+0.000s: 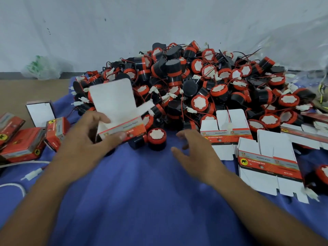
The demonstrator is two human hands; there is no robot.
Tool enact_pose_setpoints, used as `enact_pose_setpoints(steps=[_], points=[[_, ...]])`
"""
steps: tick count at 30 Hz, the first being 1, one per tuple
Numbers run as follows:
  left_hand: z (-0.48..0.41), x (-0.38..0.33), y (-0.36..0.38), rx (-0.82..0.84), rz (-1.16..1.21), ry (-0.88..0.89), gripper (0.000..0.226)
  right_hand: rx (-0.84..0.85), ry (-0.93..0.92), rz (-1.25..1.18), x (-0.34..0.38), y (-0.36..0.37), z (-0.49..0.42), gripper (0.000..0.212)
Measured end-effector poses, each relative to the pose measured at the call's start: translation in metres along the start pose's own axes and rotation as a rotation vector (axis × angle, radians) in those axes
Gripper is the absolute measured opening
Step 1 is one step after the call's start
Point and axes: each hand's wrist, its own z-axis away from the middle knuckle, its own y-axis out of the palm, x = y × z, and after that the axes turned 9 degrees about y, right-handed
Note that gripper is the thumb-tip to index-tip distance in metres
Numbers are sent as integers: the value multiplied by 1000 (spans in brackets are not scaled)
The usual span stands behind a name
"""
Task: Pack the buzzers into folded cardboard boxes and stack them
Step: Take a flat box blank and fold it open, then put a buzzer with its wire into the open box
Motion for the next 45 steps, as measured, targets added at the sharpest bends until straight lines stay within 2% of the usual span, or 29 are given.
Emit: enact_pose_setpoints(steps=[2, 5, 8, 10, 12, 15, 21, 24, 26, 27, 29, 31, 33, 35, 37, 40, 42, 45], points=[[-1, 1, -5, -71, 64, 59, 36, 51, -95, 62, 8, 12, -11, 57], [2, 2, 4, -15, 120, 60, 51, 57, -128, 244, 22, 31, -28, 73], [6, 7, 12, 75, 119, 36, 58, 37, -157, 258, 31, 42, -37, 59], [10, 9, 12, 167, 115, 22, 58, 51, -164, 88, 29, 39, -37, 44], [13, 12, 14, 258, 111, 26, 60, -16, -59, -106, 20, 23, -35, 30], [18, 11, 26, 381, 18, 58, 58, -173, 114, -310, 3, -23, -21, 30], [29, 10, 51, 529, -17, 14, 62, -285, -63, -711, 13, -91, 22, 20], [32, 8, 57, 539, 64, -24, 64, -244, -145, -967, 21, -97, 23, 23], [33, 7, 59, 540, 86, -23, 65, -105, -112, -1203, 24, -92, 21, 21], [34, 7, 59, 537, 96, -20, 64, -41, -90, -1243, 26, -87, 21, 22], [36, 8, 60, 525, 98, -16, 63, 29, -77, -1197, 24, -75, 22, 29], [36, 9, 61, 509, 50, 1, 63, 50, -139, -1049, 23, -65, 26, 39], [36, 10, 61, 497, 28, 25, 60, 64, -316, -728, 22, -60, 28, 46], [36, 10, 61, 496, 39, 46, 55, 29, -516, -269, 17, -54, 30, 46], [33, 11, 61, 508, 72, 80, 49, 55, -605, 18, 13, -46, 33, 42], [32, 10, 61, 505, 83, 108, 38, 90, -582, 107, 11, -43, 38, 38], [34, 9, 61, 520, 94, 165, 22, 99, -572, 141, 11, -44, 38, 37], [35, 7, 63, 417, 142, 226, 29, 106, -561, 228, 13, -37, 40, 33]])
